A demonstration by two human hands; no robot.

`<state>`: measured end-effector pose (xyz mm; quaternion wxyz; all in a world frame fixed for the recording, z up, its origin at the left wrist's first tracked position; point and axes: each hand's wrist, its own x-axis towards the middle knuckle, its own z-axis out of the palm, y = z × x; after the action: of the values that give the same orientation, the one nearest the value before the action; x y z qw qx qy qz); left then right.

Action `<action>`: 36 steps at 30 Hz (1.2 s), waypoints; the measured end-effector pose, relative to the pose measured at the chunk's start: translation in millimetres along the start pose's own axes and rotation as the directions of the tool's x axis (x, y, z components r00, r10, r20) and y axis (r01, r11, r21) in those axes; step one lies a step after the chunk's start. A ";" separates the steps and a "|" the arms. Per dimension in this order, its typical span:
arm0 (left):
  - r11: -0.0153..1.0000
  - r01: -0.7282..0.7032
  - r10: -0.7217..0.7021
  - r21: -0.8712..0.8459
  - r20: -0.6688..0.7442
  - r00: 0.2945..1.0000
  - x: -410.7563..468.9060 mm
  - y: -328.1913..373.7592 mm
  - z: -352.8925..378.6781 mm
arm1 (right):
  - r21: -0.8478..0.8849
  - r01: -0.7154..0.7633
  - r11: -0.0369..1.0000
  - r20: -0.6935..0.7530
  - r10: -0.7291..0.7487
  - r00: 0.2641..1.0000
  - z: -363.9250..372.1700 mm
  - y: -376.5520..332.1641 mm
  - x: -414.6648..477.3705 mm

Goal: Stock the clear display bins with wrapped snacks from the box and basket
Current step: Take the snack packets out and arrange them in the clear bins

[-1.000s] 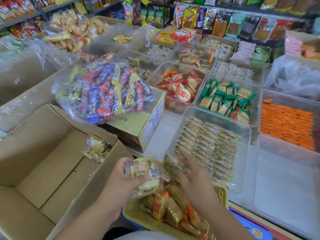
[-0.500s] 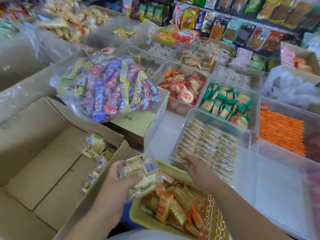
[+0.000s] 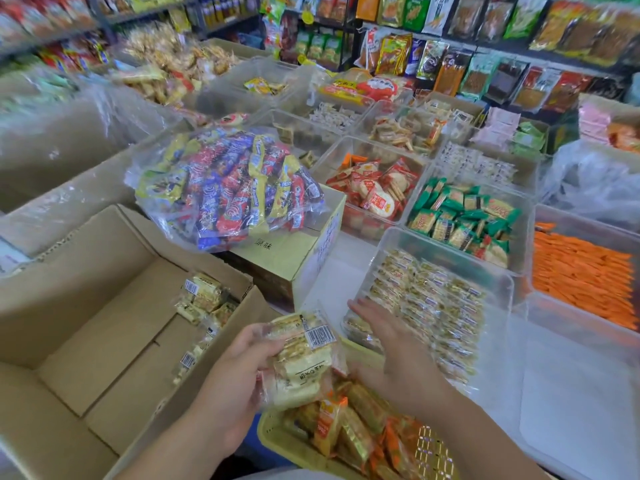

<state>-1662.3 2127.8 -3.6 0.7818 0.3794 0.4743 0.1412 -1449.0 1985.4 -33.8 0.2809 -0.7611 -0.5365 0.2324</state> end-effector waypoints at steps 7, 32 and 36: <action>0.952 0.027 -0.046 0.306 0.052 0.998 -13.0 4.0 27.7 | 0.073 0.279 0.958 -0.156 -0.266 0.951 -7.2 -21.7 -28.2; 0.933 0.021 -0.022 0.360 0.000 1.000 -19.7 -3.9 70.1 | 0.633 0.073 0.771 -0.262 0.125 0.957 -11.3 -7.1 -66.1; 0.908 0.076 -0.111 0.412 0.060 0.992 -18.2 0.7 73.1 | 0.083 0.303 0.949 -0.376 -0.251 0.892 -13.6 4.2 -57.4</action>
<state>-1609.4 2084.1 27.6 0.7097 0.5167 0.4787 -0.0143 -1455.3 1927.5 -23.7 0.4574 -0.6847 -0.5613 0.0833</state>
